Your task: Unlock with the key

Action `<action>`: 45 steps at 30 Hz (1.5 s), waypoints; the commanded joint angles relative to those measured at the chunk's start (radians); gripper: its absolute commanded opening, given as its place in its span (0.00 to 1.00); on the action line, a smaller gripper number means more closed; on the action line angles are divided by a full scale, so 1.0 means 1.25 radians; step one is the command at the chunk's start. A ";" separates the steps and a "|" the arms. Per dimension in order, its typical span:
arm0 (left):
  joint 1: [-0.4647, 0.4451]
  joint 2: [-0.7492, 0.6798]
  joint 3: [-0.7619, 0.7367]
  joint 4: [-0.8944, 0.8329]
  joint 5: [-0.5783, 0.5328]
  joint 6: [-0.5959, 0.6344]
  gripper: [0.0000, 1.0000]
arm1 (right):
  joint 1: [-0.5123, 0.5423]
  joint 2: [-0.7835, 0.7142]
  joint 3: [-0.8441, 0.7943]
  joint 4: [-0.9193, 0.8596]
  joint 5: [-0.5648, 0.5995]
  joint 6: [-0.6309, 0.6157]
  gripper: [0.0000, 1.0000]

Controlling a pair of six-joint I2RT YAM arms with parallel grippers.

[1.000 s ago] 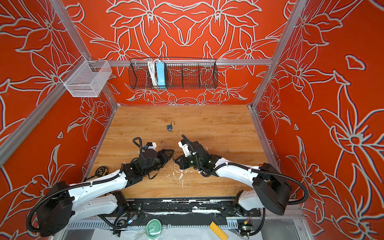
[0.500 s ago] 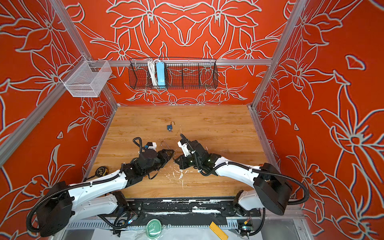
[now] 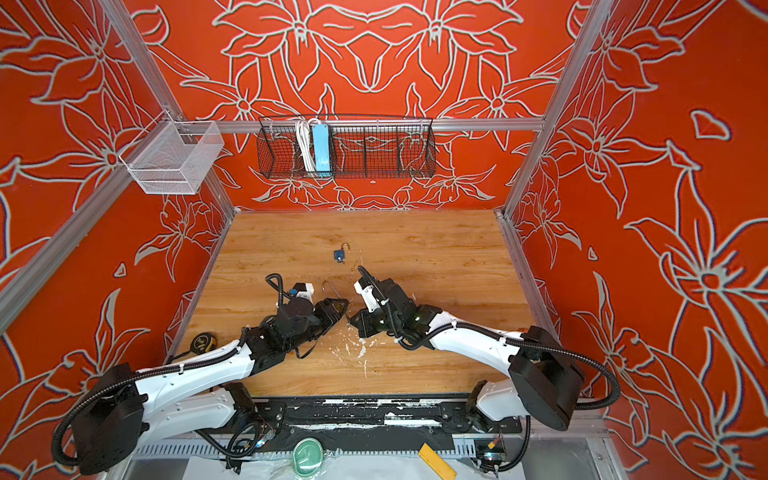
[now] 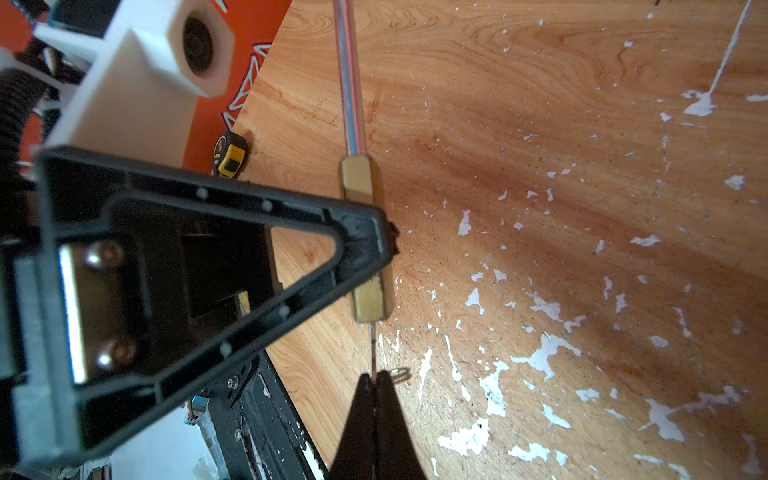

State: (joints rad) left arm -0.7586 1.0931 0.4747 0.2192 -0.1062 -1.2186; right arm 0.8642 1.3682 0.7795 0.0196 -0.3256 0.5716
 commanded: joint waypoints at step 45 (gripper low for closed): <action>-0.041 0.029 0.007 0.128 0.124 0.053 0.00 | -0.062 0.005 0.114 0.061 0.068 -0.016 0.00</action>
State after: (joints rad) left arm -0.7662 1.1233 0.4690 0.3351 -0.1112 -1.1736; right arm 0.8165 1.3960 0.8577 -0.0311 -0.3473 0.5640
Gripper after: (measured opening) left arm 0.569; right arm 0.049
